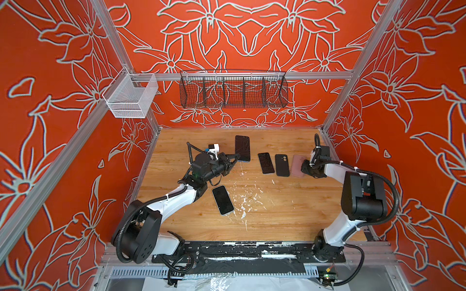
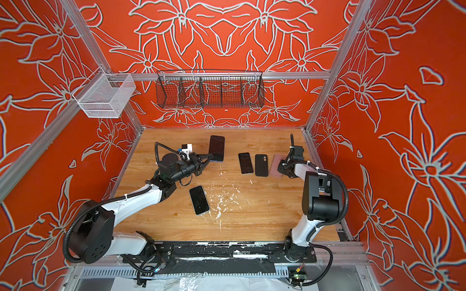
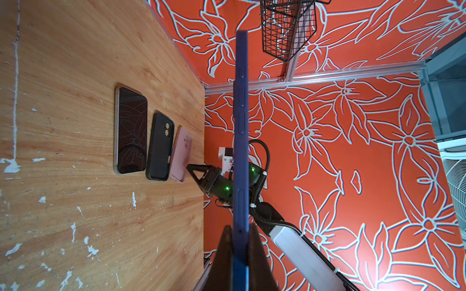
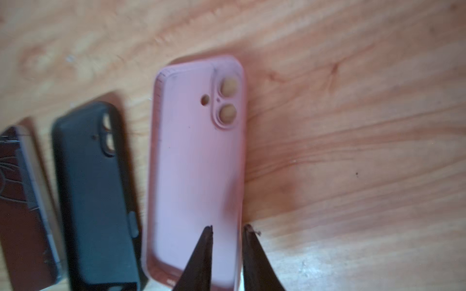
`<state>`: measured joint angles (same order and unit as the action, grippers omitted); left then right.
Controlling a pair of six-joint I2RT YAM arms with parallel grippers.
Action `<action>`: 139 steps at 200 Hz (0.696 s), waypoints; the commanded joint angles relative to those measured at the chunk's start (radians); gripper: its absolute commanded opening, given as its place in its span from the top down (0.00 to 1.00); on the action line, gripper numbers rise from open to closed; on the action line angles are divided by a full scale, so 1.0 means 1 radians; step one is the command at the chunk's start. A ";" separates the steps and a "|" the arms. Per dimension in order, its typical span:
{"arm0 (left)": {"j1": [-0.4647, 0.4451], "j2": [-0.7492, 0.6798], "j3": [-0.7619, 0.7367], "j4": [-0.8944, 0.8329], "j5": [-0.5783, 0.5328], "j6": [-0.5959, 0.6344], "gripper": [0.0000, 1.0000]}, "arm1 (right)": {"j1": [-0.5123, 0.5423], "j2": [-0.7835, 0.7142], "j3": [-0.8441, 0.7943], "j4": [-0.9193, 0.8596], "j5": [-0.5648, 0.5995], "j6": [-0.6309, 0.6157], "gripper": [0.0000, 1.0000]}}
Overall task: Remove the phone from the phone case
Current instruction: 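Lower the pink case onto the table beside the black case, open right gripper, then lower the blue phone beside the other phones with the left gripper while the right withdraws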
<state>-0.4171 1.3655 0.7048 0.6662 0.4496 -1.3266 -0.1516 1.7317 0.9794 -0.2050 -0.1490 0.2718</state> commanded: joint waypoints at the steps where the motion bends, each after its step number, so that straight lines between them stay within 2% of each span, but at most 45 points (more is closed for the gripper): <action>1: 0.008 -0.021 0.001 0.060 0.008 0.025 1.00 | -0.008 0.024 0.035 -0.049 0.058 -0.020 0.74; 29: 0.007 -0.019 -0.004 0.034 0.007 0.060 1.00 | -0.005 -0.003 0.028 -0.048 0.104 -0.014 0.69; 70: 0.008 0.055 -0.005 0.018 0.005 0.126 1.00 | 0.021 -0.199 -0.040 -0.041 0.102 -0.012 0.60; 103: 0.005 0.159 -0.008 0.108 0.003 0.153 1.00 | 0.093 -0.373 -0.120 -0.026 0.026 0.019 0.57; 139: -0.004 0.289 0.026 0.183 0.012 0.169 1.00 | 0.222 -0.495 -0.188 -0.081 0.008 0.032 0.55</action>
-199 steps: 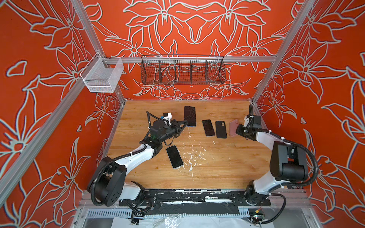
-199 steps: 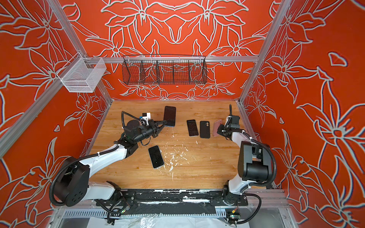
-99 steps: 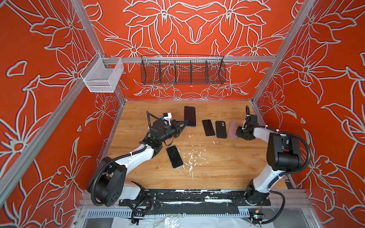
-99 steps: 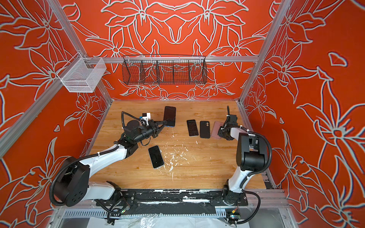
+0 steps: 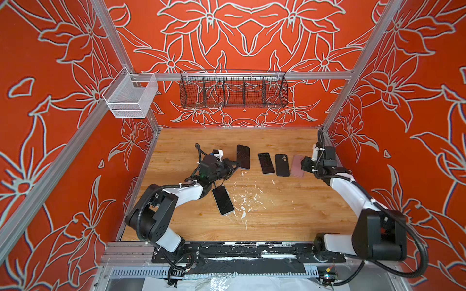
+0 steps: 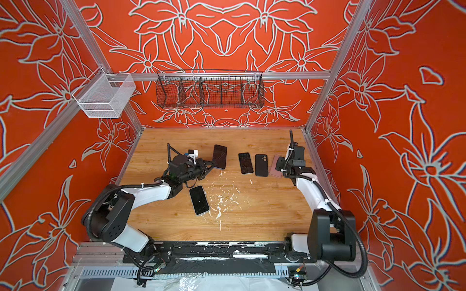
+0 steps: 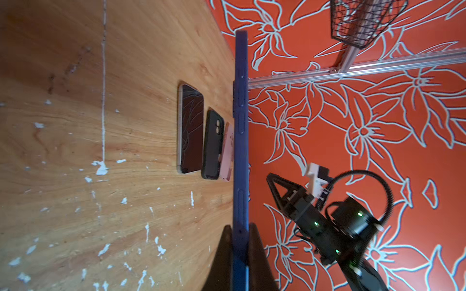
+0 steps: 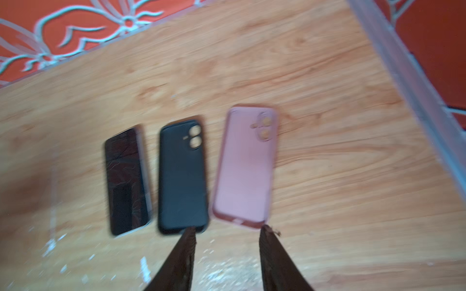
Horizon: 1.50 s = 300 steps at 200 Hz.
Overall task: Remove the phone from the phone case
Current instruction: 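Lower the blue phone beside the other phones with the left gripper while the right withdraws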
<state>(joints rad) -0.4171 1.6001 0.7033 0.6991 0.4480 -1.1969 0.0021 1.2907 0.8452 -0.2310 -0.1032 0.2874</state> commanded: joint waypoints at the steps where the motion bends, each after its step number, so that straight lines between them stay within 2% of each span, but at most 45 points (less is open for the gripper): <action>1: -0.005 0.056 0.029 0.152 0.013 0.040 1.00 | 0.071 -0.058 -0.057 -0.055 -0.039 0.017 0.55; 46: -0.043 0.185 0.104 0.121 -0.043 0.117 1.00 | 0.111 -0.211 -0.135 -0.145 -0.085 0.067 0.47; 80: -0.055 0.281 0.168 0.114 -0.046 0.108 1.00 | 0.112 -0.319 -0.167 -0.209 -0.119 0.099 0.40; 145: -0.066 0.377 0.268 0.066 -0.066 0.120 1.00 | 0.111 -0.397 -0.224 -0.236 -0.162 0.122 0.28; 165: -0.066 0.402 0.281 0.062 -0.076 0.108 1.00 | 0.112 -0.397 -0.229 -0.254 -0.158 0.123 0.19; 199: -0.070 0.435 0.292 0.055 -0.101 0.087 0.95 | 0.113 -0.403 -0.232 -0.274 -0.161 0.136 0.12; 242: -0.074 0.440 0.294 0.034 -0.114 0.086 0.93 | 0.113 -0.461 -0.258 -0.271 -0.186 0.173 0.11; 300: -0.079 0.441 0.286 0.010 -0.139 0.094 0.74 | 0.112 -0.491 -0.284 -0.278 -0.256 0.208 0.09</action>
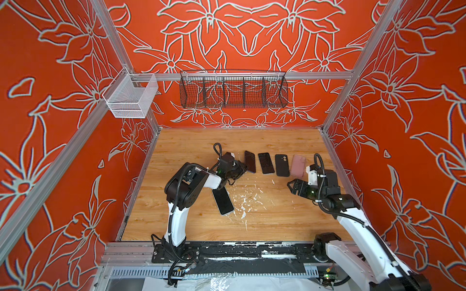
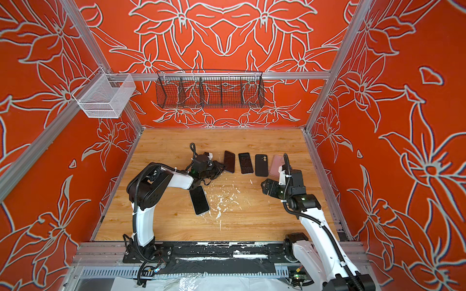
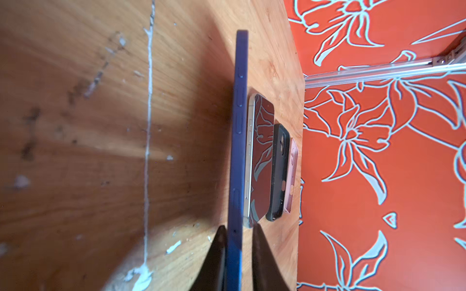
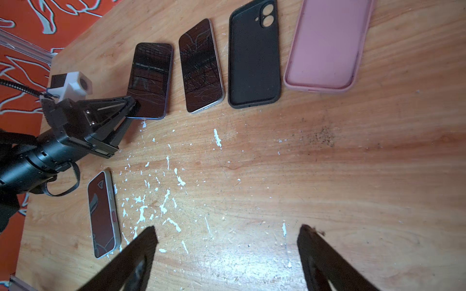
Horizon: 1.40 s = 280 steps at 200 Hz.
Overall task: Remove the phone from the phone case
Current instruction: 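Lower the blue phone beside the other phones with the left gripper while the right withdraws, then move the right gripper over the white-framed phone while the left draws back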
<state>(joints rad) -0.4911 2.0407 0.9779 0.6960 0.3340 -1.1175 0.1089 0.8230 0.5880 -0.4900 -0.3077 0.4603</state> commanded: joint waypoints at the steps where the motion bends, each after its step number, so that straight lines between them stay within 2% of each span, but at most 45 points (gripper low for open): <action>1: -0.005 -0.001 0.011 0.010 -0.027 0.015 0.74 | 0.006 -0.024 -0.028 -0.019 -0.052 0.036 0.09; 25: -0.006 -0.009 0.013 -0.019 -0.032 0.029 0.66 | 0.005 -0.037 -0.040 -0.012 -0.087 0.051 0.03; 61: -0.006 -0.016 0.017 -0.054 -0.026 0.042 0.57 | 0.015 -0.030 -0.053 0.000 -0.136 0.068 0.03; 90: -0.010 -0.040 0.018 -0.091 -0.046 0.047 0.51 | 0.056 -0.020 -0.045 -0.019 -0.109 0.066 0.02; 112: -0.012 -0.063 0.023 -0.150 -0.067 0.057 0.41 | 0.103 -0.020 -0.053 -0.004 -0.083 0.083 0.03; 126: -0.012 -0.075 0.032 -0.188 -0.072 0.059 0.35 | 0.149 -0.016 -0.055 0.005 -0.041 0.100 0.02; 147: -0.012 -0.103 0.047 -0.234 -0.064 0.065 0.34 | 0.221 0.002 -0.036 -0.006 0.038 0.122 0.02; 164: -0.001 -0.138 0.082 -0.337 -0.043 0.094 0.32 | 0.280 0.028 -0.019 0.000 0.094 0.140 0.02; 179: 0.010 -0.188 0.096 -0.410 -0.042 0.112 0.31 | 0.338 0.055 -0.006 0.022 0.131 0.160 0.02; 199: 0.028 -0.274 0.084 -0.478 -0.062 0.141 0.24 | 0.429 0.108 0.030 0.044 0.194 0.166 0.02; 222: 0.078 -0.355 0.136 -0.694 -0.048 0.181 0.16 | 0.534 0.189 0.088 0.051 0.273 0.177 0.02; 242: 0.122 -0.444 0.140 -0.783 -0.057 0.227 0.15 | 0.629 0.285 0.142 0.081 0.323 0.168 0.02; 280: 0.241 -0.553 0.200 -0.994 -0.073 0.328 0.06 | 0.811 0.467 0.276 0.090 0.443 0.184 0.02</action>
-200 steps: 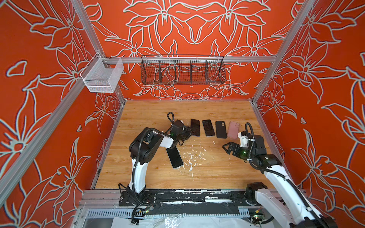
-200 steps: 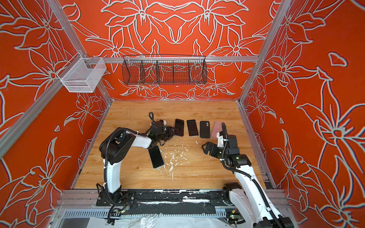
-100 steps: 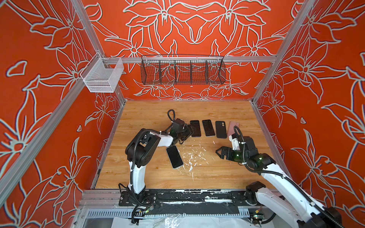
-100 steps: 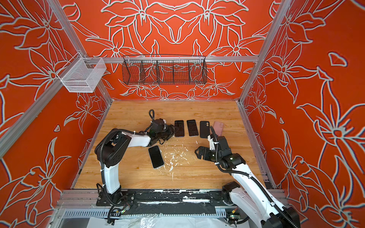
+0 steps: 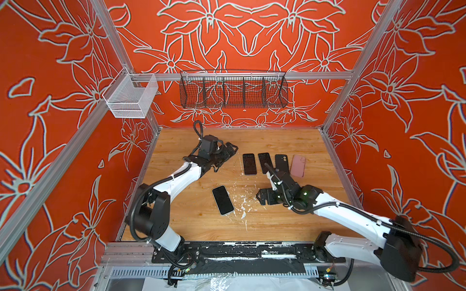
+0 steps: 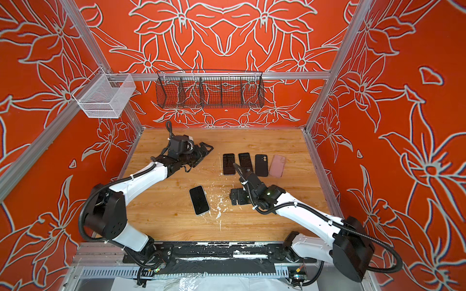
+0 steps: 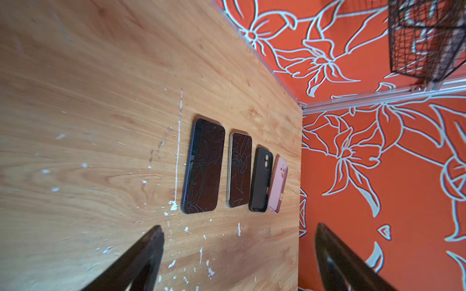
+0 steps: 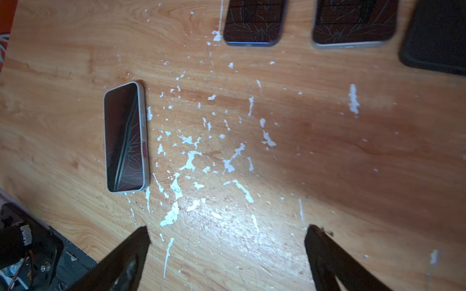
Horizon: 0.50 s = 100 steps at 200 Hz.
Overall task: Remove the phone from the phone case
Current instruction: 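Move the right gripper over the white-framed phone while the left draws back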
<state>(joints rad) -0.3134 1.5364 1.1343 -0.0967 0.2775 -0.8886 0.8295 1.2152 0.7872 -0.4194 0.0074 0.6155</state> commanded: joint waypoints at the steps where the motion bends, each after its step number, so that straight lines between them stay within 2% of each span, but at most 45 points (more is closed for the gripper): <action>1: 0.067 -0.050 0.045 -0.204 -0.016 0.101 0.06 | 0.094 0.079 0.081 0.019 0.131 0.029 0.02; 14: 0.130 -0.052 0.067 -0.232 0.009 0.102 0.05 | 0.138 0.144 0.136 0.013 0.150 0.036 0.02; 37: 0.240 -0.035 0.089 -0.241 0.118 0.069 0.04 | 0.215 0.271 0.238 -0.003 0.189 0.029 0.02; 100: 0.330 -0.046 0.102 -0.267 0.141 0.066 0.03 | 0.331 0.607 0.514 -0.061 0.211 0.039 0.02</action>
<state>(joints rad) -0.0273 1.4963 1.2160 -0.3347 0.3866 -0.8265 1.1362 1.7454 1.2285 -0.4301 0.1795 0.6300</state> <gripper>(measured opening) 0.972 0.982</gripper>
